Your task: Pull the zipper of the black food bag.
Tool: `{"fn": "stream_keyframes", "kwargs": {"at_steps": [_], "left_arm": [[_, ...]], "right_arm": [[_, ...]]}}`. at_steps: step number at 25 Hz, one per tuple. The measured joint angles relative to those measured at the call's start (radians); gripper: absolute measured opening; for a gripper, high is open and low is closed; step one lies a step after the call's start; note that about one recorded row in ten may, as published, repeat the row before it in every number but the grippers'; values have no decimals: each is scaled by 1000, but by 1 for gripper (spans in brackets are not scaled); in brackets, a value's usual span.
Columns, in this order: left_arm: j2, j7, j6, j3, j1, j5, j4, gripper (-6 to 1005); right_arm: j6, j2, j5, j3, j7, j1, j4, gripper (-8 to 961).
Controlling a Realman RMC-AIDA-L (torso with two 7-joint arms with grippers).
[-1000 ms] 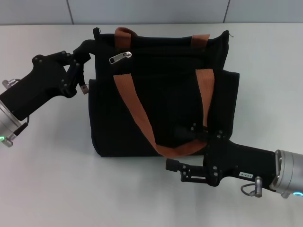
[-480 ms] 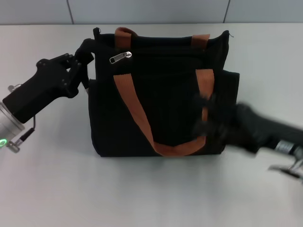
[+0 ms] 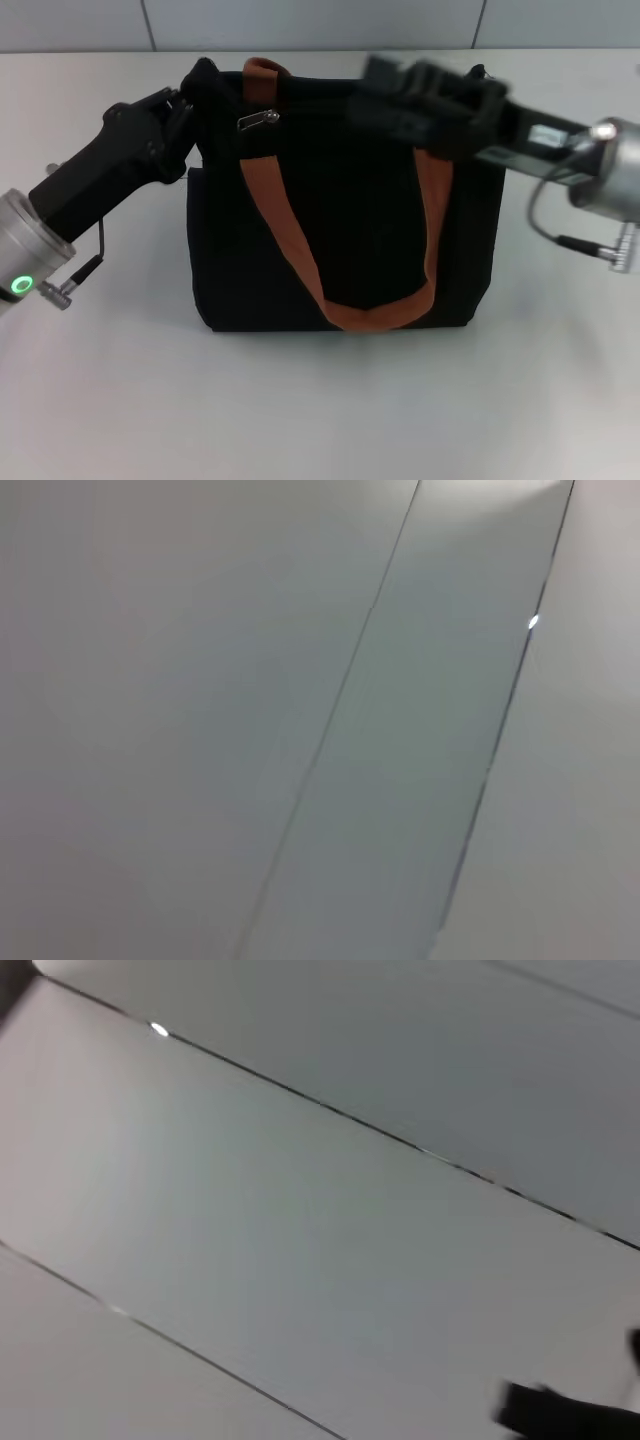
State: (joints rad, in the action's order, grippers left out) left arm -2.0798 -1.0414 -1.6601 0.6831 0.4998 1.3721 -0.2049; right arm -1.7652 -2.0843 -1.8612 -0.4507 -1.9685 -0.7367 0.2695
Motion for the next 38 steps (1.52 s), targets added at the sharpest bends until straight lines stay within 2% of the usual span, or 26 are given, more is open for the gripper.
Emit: {"fn": "stream_keyframes", "kwargs": {"at_steps": [11, 24, 29, 33, 35, 38], "left_arm": [[0, -70, 20, 22, 58, -1, -3, 24], [0, -75, 13, 33, 89, -4, -8, 23], [0, -75, 12, 33, 91, -5, -9, 24], [0, -67, 11, 33, 92, -5, -9, 23], [0, -52, 9, 42, 89, -2, -11, 23], [0, -30, 9, 48, 81, -2, -9, 23]], "right_arm": [[160, -6, 2, -60, 107, -66, -54, 836], [199, -7, 4, -133, 186, -101, -74, 835], [207, -7, 4, -138, 192, -91, -70, 835], [113, -6, 15, -126, 308, -63, -68, 835], [42, -6, 64, -126, 430, -18, -70, 835], [33, -6, 98, -127, 458, 10, -70, 835]]}}
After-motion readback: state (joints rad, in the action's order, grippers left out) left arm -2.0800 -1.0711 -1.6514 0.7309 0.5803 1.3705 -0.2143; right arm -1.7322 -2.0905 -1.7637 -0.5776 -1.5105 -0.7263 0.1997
